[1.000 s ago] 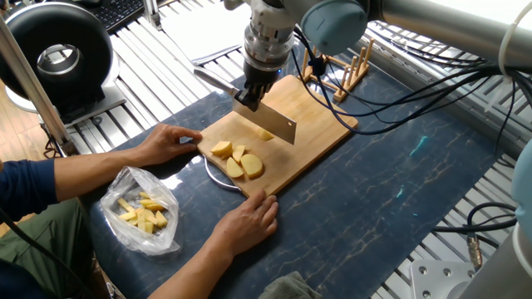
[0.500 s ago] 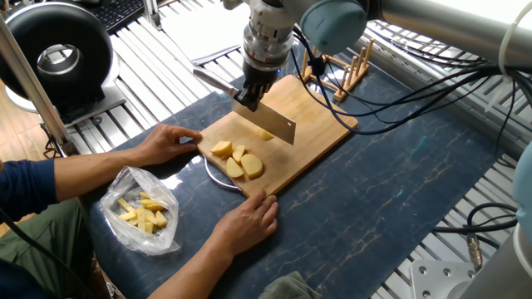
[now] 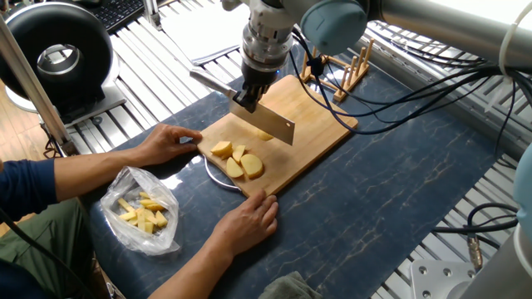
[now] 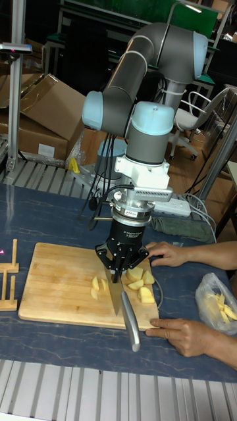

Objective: Chop the potatoes

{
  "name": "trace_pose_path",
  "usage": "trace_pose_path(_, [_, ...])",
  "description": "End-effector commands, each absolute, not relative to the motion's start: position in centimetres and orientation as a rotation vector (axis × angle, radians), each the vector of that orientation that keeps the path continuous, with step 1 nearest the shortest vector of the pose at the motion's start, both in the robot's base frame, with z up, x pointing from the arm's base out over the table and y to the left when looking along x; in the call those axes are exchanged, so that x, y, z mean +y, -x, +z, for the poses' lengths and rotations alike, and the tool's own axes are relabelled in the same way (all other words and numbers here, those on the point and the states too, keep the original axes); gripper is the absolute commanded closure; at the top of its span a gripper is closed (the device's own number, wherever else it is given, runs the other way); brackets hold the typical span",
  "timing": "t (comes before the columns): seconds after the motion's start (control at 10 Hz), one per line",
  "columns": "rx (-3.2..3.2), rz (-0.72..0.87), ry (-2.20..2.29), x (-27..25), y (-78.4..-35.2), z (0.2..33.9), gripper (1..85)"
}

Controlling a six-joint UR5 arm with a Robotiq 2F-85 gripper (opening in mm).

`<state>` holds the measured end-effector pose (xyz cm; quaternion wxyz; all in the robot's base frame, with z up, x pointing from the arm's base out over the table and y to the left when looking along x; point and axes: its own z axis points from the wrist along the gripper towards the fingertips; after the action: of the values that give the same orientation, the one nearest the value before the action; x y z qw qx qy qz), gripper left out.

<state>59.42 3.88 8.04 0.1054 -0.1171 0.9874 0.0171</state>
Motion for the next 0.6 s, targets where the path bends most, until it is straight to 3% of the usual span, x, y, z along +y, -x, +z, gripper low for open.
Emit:
trace_pose_path(0.0, [2.901, 0.055, 0.367, 3.75, -59.49, 8.10, 84.7])
trace_pose_path(0.5, [2.898, 0.056, 0.371, 3.48, -59.46, 8.03, 84.7])
